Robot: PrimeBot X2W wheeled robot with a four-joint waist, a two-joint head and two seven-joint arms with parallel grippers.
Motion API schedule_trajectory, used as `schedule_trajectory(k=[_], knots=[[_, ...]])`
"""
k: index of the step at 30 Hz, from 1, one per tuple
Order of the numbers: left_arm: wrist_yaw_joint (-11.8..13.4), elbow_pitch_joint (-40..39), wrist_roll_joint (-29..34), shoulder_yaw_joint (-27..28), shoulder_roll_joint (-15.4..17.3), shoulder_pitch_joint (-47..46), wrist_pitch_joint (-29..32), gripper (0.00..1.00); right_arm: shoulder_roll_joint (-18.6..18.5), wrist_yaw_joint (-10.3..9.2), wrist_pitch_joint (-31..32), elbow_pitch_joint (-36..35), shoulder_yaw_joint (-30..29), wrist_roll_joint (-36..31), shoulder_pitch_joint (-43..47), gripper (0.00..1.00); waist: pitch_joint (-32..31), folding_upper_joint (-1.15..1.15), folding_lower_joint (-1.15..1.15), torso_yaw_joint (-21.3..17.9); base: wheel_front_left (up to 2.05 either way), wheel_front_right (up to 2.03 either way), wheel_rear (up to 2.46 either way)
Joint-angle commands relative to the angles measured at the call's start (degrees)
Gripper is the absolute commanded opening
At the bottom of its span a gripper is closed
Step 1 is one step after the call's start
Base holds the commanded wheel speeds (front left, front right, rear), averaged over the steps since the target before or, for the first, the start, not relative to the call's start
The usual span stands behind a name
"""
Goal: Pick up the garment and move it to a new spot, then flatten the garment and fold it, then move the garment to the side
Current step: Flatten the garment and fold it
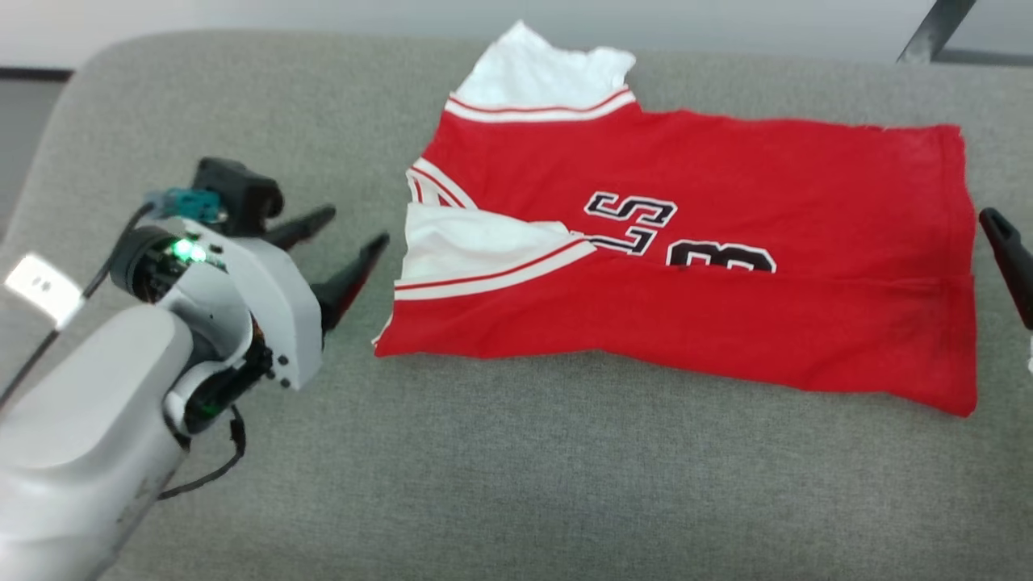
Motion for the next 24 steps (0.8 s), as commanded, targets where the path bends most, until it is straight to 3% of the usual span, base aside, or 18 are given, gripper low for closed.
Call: schedule_trajectory(k=[1, 6, 10, 15, 24], knots=[[0.08, -0.66, -0.36, -0.64, 0.64, -0.33, 2.11, 1.0, 0.29, -0.04, -0.29, -0.37, -0.06, -0.22, 0.7, 1.0, -2.6, 0.0, 0.0, 0.34, 0.0, 0.0, 0.0], [2.06, -5.03, -5.31, -3.39, 3.07, -0.77, 18.45, 1.0, 0.73, -0.04, 0.05, -2.07, 0.46, -0.26, 1.85, 1.0, -3.07, 0.0, 0.0, -0.07, 0.0, 0.0, 0.0], [4.58, -6.42, -10.21, -4.33, 3.27, -0.5, 28.08, 1.0, 0.83, -0.04, 0.51, -3.24, 0.73, 0.14, 1.76, 1.0, -1.57, 0.0, 0.0, -0.96, 0.0, 0.0, 0.0], [6.33, -5.23, -13.03, -3.57, 1.73, -1.41, 30.74, 1.0, 0.85, -0.04, 0.97, -3.94, 0.6, 0.25, 0.5, 1.0, 0.97, 0.0, 0.0, -2.7, 0.0, 0.0, 0.0], [4.73, 3.64, -12.68, -4.02, -0.91, -1.8, 28.92, 1.0, 1.2, -0.04, 0.88, -4.68, 0.61, 0.29, -0.96, 1.0, 3.96, 0.0, 0.0, -5.42, 0.0, 0.0, 0.0]])
